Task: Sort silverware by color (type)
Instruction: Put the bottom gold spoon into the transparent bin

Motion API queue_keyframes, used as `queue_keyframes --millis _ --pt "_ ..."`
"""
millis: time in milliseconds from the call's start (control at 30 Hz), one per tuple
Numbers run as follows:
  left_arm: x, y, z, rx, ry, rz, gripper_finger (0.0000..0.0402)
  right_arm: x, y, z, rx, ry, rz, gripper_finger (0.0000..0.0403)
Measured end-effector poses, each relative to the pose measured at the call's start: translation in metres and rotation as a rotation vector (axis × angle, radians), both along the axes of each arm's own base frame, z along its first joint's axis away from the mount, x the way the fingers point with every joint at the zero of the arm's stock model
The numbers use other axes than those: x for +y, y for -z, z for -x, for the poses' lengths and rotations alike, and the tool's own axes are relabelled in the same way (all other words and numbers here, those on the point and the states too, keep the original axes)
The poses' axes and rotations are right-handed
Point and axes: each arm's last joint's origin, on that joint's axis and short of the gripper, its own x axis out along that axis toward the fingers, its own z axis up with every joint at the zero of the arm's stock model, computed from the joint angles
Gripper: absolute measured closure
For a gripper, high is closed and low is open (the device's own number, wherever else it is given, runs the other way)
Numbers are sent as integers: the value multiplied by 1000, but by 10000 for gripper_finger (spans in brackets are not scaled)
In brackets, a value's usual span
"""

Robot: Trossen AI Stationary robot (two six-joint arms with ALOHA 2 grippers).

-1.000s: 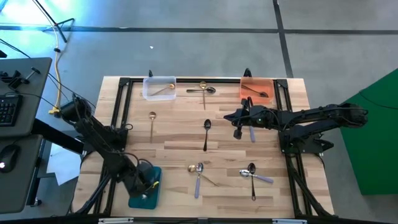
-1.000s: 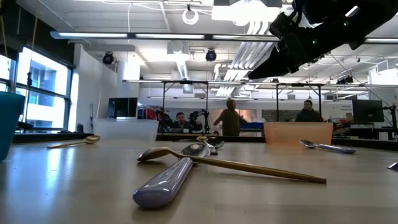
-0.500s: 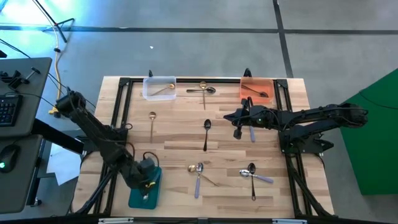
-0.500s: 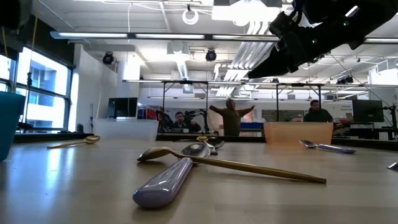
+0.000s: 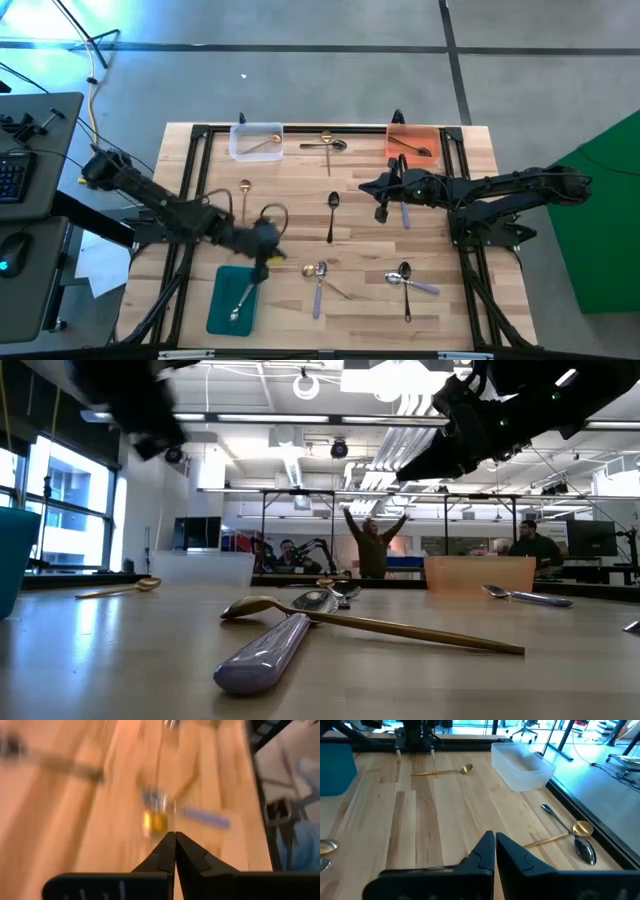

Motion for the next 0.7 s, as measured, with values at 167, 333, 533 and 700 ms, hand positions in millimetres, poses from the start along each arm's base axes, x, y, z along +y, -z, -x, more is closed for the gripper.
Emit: queue_keyframes --millis 167,333,533,700 --pt "33 -15 -23 -198 49 -71 401 0 0 0 -16 7 -44 402" --pt "64 -7 -28 -396 52 -60 401 0 -1 0 -31 32 -80 402" --pt "94 16 -17 -517 -17 -67 401 0 -1 0 -32 35 -81 402" --pt "112 26 -10 -548 -74 -117 401 -2 -1 0 -18 72 -19 402"
